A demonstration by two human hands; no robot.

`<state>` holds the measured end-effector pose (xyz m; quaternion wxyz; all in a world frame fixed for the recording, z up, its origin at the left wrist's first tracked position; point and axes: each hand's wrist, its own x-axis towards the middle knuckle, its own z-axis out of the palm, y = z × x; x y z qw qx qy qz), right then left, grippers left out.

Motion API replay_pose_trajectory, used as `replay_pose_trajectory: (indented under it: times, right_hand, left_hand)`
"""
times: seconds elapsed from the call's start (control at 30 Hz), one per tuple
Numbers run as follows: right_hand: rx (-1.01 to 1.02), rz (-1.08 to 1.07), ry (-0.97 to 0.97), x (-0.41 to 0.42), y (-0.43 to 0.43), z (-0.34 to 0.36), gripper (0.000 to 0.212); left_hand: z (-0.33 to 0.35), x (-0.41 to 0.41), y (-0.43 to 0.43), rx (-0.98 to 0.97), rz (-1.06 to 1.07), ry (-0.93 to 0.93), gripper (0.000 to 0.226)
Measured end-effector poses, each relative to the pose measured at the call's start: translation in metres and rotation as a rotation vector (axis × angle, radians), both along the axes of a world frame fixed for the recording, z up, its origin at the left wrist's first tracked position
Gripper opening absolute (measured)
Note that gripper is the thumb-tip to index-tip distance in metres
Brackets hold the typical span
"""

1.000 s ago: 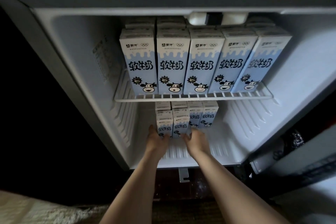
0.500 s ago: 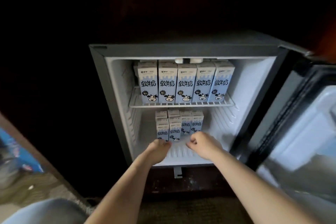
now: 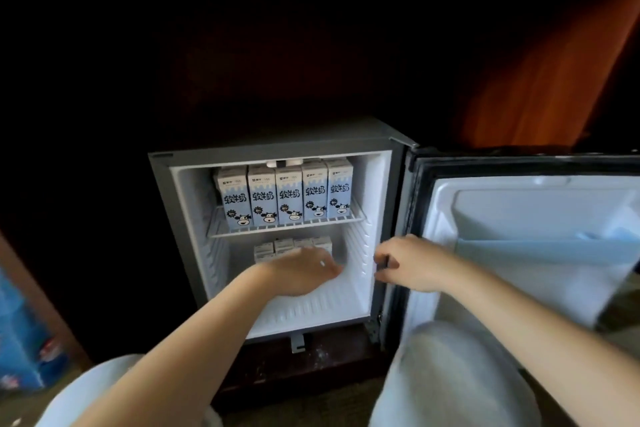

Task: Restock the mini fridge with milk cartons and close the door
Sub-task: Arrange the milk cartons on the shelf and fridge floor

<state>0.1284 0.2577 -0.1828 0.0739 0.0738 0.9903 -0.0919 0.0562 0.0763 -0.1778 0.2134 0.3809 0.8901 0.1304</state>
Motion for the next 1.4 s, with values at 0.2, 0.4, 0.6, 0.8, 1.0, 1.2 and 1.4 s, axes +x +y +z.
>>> replay_pose_trajectory:
  times: [0.2, 0.4, 0.6, 0.8, 1.0, 1.2, 1.4]
  right_hand:
    - [-0.042, -0.115, 0.028, 0.08, 0.043, 0.013, 0.034]
    - [-0.065, -0.277, 0.014, 0.157, 0.087, -0.019, 0.039]
    - [-0.175, -0.441, -0.059, 0.234, 0.118, -0.068, 0.032]
    - [-0.329, -0.624, -0.144, 0.301, 0.13, -0.134, 0.042]
    - [-0.343, -0.822, -0.195, 0.355, 0.124, -0.193, 0.035]
    - [-0.168, -0.966, -0.29, 0.398, 0.113, -0.264, 0.042]
    - [-0.189, -1.101, -0.286, 0.407, 0.108, -0.307, 0.047]
  left_hand:
    - [0.02, 0.051, 0.054, -0.007, -0.166, 0.081, 0.041]
    - [-0.005, 0.102, 0.113, -0.023, -0.311, 0.057, 0.044]
    - [-0.049, 0.151, 0.165, -0.105, -0.501, 0.009, 0.041]
    - [-0.101, 0.203, 0.2, -0.153, -0.587, -0.157, 0.031]
    - [-0.151, 0.264, 0.223, -0.249, -0.608, -0.227, 0.041]
    - [-0.204, 0.307, 0.233, -0.264, -0.516, -0.428, 0.053]
    - [-0.26, 0.327, 0.226, -0.283, -0.544, -0.425, 0.058]
